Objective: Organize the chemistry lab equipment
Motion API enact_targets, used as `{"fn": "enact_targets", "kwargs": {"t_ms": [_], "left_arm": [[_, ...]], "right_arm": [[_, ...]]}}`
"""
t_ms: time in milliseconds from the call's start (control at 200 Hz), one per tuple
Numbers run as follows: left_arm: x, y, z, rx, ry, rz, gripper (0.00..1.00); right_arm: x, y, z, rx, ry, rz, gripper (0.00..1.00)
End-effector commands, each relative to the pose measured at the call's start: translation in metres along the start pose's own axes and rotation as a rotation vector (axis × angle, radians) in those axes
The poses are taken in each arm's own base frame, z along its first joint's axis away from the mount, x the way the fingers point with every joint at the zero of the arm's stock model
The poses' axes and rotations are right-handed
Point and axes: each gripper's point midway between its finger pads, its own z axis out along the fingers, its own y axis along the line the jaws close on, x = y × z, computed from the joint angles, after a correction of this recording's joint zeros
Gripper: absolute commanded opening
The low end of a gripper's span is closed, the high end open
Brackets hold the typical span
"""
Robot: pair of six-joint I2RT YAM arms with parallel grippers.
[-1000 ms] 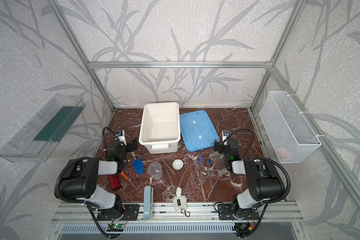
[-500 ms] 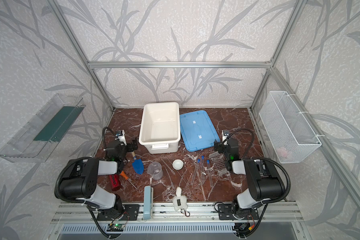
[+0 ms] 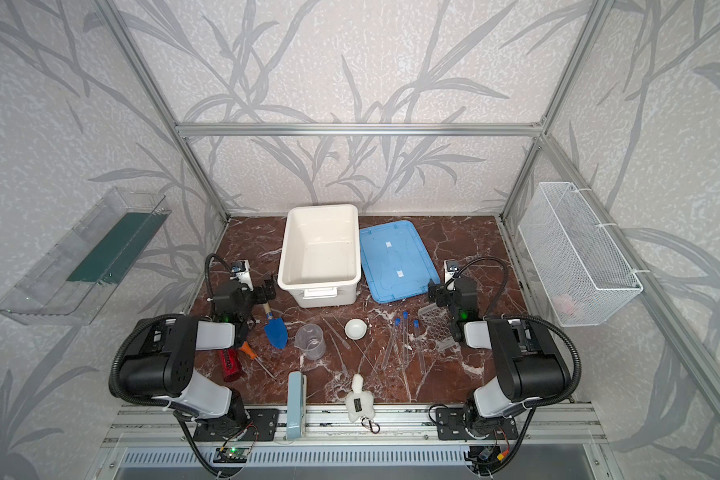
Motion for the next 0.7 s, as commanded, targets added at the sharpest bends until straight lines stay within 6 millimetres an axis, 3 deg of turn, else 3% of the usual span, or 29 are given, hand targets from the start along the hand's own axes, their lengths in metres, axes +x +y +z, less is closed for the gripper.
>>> {"fn": "enact_targets", "kwargs": {"t_ms": [0, 165, 325, 430, 565, 695], "left_arm": [[-0.006, 0.001, 0.000, -0.009, -0.025, 0.014, 0.99], [-0.016, 0.017, -0.012, -0.099, -0.078, -0.028, 0.99], [-0.036, 0.022, -0.023, -0.137, -0.064, -0.035, 0.99], [-0.064, 0.022, -0.037, -0.144, -0.083, -0.075, 0.99], [-0.105, 0.016, -0.060, -0.107, -0.145, -0.256, 0.99], [-0.148, -0.003, -0.082, 0.021, -0.206, -0.429, 0.99]], "right_arm": [[-0.009, 0.002, 0.001, -0.005, -0.029, -0.008, 0.99], [-0.016, -0.016, -0.007, 0.096, -0.056, 0.042, 0.99], [-0.033, -0.011, -0.014, 0.055, -0.034, 0.026, 0.99], [-0.044, -0.019, -0.023, 0.093, 0.074, 0.093, 0.99], [-0.053, -0.028, -0.037, 0.139, 0.150, 0.102, 0.99], [-0.077, -0.011, -0.064, 0.028, 0.108, 0.113, 0.99]]}}
